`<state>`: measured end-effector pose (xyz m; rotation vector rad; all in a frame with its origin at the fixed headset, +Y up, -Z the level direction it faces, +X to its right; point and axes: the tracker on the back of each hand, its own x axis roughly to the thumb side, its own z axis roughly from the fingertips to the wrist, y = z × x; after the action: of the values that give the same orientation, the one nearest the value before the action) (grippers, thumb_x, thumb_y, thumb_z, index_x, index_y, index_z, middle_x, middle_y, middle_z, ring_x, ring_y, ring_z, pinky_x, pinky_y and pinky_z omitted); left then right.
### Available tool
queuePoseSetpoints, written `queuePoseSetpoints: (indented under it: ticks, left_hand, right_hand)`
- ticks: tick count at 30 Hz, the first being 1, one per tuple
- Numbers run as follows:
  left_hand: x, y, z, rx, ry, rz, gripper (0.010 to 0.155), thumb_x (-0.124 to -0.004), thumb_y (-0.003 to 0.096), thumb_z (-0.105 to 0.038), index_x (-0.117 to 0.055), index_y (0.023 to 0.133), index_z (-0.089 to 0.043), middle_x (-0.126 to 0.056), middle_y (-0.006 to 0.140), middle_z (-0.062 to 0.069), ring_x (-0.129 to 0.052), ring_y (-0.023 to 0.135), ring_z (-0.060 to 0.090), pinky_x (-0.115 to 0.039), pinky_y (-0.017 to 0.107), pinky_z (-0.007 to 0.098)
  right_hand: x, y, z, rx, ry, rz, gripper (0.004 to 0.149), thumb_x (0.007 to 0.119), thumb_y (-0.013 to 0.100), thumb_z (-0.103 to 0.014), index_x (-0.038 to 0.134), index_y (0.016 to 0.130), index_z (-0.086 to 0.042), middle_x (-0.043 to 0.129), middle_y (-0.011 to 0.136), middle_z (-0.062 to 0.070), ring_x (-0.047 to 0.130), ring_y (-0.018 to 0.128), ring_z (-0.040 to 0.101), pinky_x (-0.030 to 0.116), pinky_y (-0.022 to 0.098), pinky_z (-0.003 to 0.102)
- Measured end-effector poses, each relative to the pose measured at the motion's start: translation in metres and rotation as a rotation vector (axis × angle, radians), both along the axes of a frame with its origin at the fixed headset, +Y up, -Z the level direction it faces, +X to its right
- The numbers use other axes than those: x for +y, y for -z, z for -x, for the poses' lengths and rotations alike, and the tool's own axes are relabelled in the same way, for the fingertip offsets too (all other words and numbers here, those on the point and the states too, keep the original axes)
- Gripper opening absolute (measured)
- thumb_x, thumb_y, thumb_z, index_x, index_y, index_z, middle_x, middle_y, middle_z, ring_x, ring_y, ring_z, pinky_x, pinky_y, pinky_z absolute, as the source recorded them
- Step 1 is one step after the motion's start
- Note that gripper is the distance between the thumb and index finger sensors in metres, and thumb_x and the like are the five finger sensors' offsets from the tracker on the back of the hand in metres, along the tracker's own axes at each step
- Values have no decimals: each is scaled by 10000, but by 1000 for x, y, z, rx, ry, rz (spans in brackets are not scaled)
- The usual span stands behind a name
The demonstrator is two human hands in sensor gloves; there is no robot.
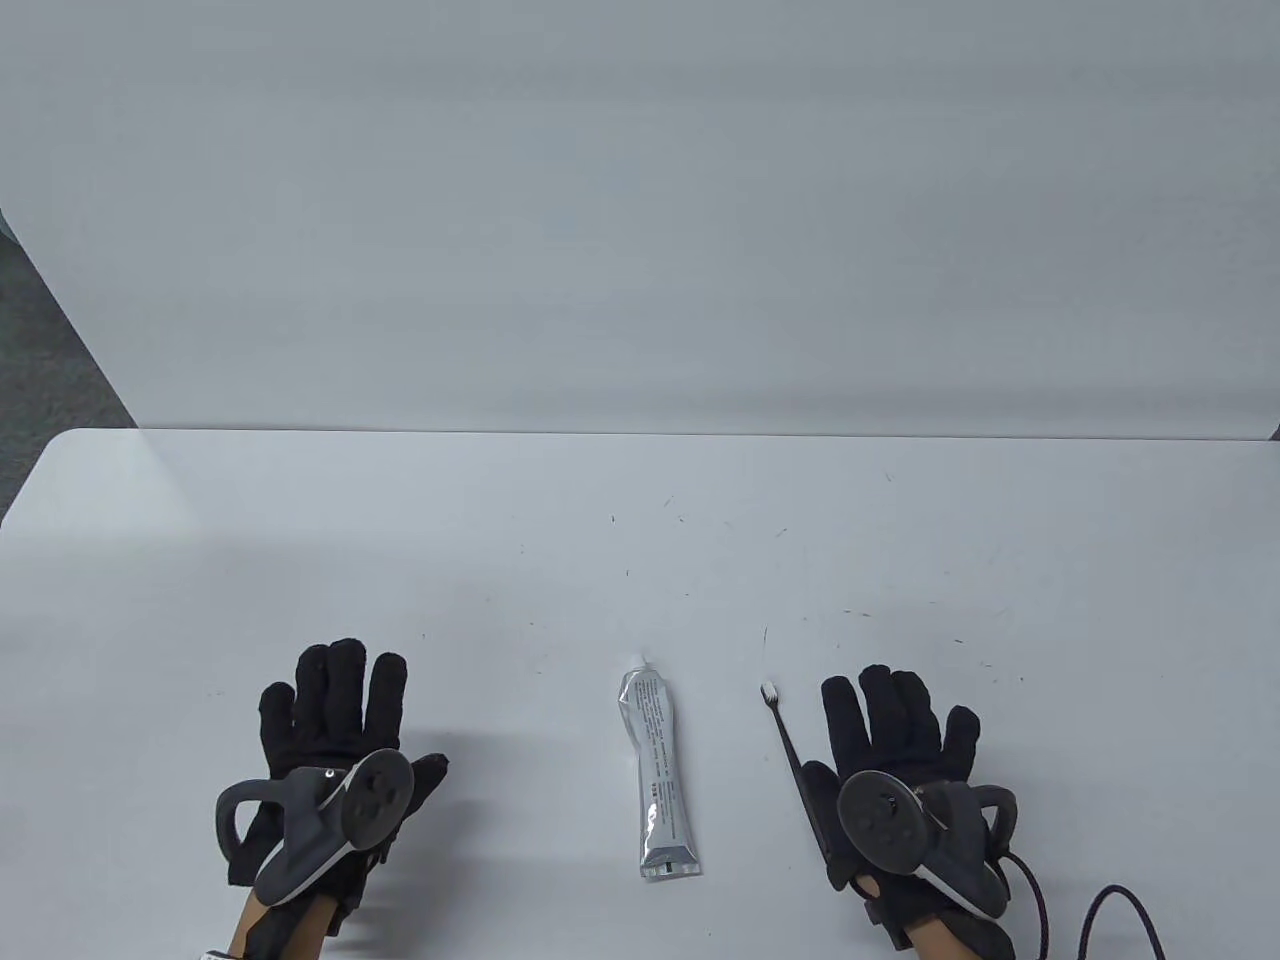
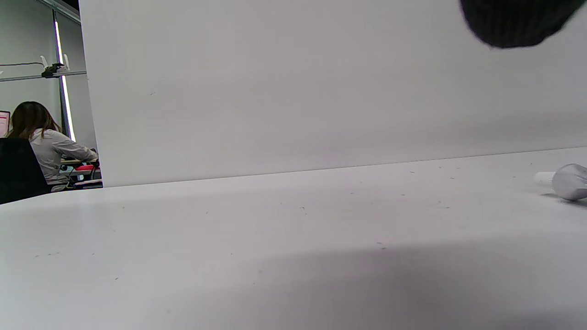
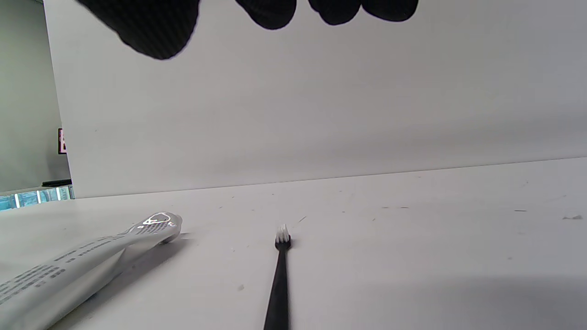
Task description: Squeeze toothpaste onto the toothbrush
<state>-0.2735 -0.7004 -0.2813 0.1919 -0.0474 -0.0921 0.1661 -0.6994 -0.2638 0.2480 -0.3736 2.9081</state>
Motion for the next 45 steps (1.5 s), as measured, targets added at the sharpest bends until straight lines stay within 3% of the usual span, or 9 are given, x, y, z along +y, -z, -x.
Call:
queuePoseSetpoints:
  ticks: [10,13,18,21,28,32,36,41,45]
  left_hand:
    - [2,-2,-2,-13,-7,-4,1003,-702,361,-725,-154,1109,-343,-11,1172,95,-107,1141,422,-254,783,733]
    - [1,-1,-3,-17,-3,3,1001,-702,364,-723,-155,1110,-341,-8,1171,95,-106,1141,421,-254,785,732]
    - [1,-2,-7,-32,2,0,999,-703,365,-721,-158,1110,-340,-12,1172,97,-111,1140,424,-262,784,731]
    - [1,-2,-9,-40,-1,3,997,-703,367,-719,-158,1111,-340,-11,1172,96,-112,1140,424,-264,784,731]
    - [1,-4,-13,-69,-5,13,991,-705,370,-715,-167,1112,-337,-17,1173,100,-119,1141,425,-272,784,730]
    - [2,-5,-14,-76,-4,9,989,-705,371,-715,-171,1113,-339,-22,1175,99,-123,1142,424,-275,785,729]
    - [1,-4,-14,-79,-10,9,984,-706,372,-713,-179,1113,-338,-27,1175,101,-127,1141,426,-278,784,729]
    - [1,-5,-14,-80,-13,13,983,-707,374,-711,-184,1116,-335,-30,1176,103,-128,1141,428,-278,784,729]
    - [2,-5,-15,-80,-12,17,977,-710,377,-706,-189,1116,-335,-32,1176,104,-131,1140,428,-280,784,728]
  right_hand:
    - [-4,-1,18,13,27,49,726,697,439,-459,465,1052,-148,419,1106,186,492,989,532,415,590,835]
    - [-1,0,41,34,91,69,702,714,435,-432,522,1028,-108,483,1077,204,589,939,535,539,585,779]
    - [5,7,100,86,34,137,635,731,432,-417,638,951,-65,555,1029,210,732,829,484,700,527,651]
    - [3,22,125,36,58,208,631,747,428,-409,646,930,-41,601,986,226,835,729,418,775,448,584]
    - [-31,66,162,-173,-6,583,732,701,453,-483,510,1004,-41,589,972,253,872,665,369,800,411,531]
    - [-43,77,172,-285,-83,601,741,707,455,-492,511,987,-15,584,956,268,891,633,354,826,375,496]
    - [-54,84,177,-364,-105,691,694,703,468,-495,532,942,-17,549,953,299,876,633,374,842,350,458]
    - [-59,88,178,-406,-175,692,672,709,470,-504,631,849,46,573,938,301,882,616,370,848,333,446]
    - [-57,89,179,-410,-156,638,635,785,410,-491,727,749,42,699,858,255,928,554,354,868,308,463]
